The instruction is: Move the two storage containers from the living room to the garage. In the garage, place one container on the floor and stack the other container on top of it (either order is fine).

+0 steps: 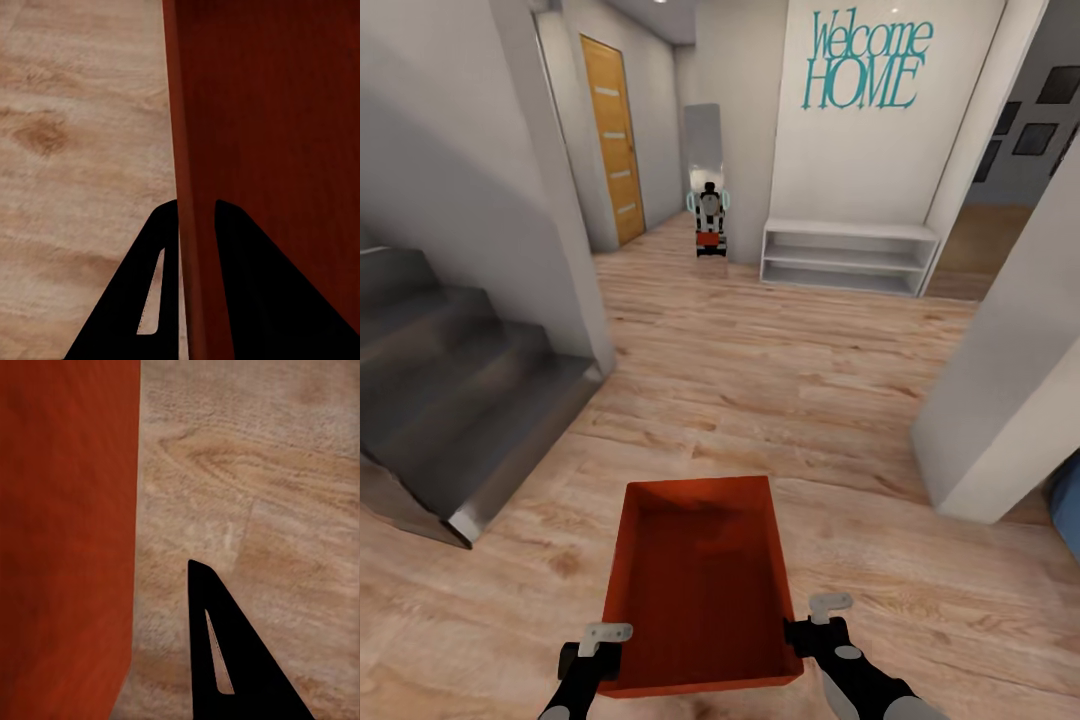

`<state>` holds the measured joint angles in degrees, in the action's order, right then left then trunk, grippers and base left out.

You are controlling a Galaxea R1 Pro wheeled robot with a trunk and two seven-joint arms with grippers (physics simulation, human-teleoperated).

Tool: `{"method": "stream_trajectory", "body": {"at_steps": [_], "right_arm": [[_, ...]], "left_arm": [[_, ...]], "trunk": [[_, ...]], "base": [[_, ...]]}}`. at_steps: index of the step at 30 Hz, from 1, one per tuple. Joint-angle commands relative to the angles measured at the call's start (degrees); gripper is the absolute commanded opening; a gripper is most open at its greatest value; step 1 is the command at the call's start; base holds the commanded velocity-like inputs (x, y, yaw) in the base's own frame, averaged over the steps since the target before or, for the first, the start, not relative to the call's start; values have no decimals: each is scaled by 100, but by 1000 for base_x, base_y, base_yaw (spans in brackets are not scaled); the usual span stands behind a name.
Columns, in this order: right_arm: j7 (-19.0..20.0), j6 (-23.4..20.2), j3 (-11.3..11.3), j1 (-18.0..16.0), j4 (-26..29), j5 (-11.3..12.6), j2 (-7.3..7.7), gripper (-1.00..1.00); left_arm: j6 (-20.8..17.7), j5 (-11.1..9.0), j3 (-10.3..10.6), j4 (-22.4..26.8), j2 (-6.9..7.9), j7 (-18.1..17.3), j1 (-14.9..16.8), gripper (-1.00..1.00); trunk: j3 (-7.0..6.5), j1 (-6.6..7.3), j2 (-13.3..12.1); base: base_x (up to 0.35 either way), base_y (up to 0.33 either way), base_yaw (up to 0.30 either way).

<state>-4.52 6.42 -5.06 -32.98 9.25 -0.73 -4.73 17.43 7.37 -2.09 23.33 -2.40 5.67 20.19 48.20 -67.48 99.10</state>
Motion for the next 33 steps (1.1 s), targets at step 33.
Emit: {"method": "stream_trajectory", "body": {"at_steps": [33], "right_arm": [[-75,17,40,-7,-2,-24,25,-100]], "left_arm": [[24,10,-63,-5,1,83,2,-100]], "trunk": [[4,-3,2]], "base": [[346,0,60]]}}
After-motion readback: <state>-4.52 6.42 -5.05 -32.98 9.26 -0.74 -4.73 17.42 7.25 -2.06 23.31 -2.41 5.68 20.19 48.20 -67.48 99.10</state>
